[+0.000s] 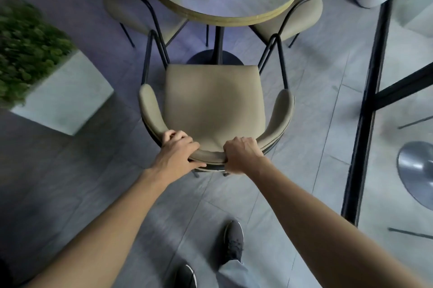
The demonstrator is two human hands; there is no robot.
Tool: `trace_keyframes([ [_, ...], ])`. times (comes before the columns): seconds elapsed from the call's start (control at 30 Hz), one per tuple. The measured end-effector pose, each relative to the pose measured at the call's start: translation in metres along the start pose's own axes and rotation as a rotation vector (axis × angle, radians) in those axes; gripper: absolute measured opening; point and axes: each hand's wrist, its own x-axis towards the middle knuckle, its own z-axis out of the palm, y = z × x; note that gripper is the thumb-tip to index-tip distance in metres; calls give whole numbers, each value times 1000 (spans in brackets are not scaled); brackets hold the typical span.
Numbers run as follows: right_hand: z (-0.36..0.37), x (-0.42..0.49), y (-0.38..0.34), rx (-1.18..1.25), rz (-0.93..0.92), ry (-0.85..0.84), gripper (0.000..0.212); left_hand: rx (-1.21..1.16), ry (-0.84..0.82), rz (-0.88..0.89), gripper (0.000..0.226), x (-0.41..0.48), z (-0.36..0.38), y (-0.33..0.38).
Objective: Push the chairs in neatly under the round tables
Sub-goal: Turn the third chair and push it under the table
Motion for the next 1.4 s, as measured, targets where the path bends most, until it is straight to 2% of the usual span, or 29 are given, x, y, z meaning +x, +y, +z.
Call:
trace_keyframes([
  [0.2,-8,7,-2,2,10,-6,22,8,45,53,45,11,-3,-9],
  [0.6,-20,30,27,-33,-91,76,22,45,14,12,53,44,-9,-10],
  [0.8,-27,43,40,-32,-98,77,22,46,1,-87,54,60,-14,2],
  [1.03,-26,43,44,-20,-111,60,16,91,-21,-114,57,59,-15,8],
  [1.4,-19,33,66,-31,-133,1,21,87,-93,-189,55,59,-16,40],
])
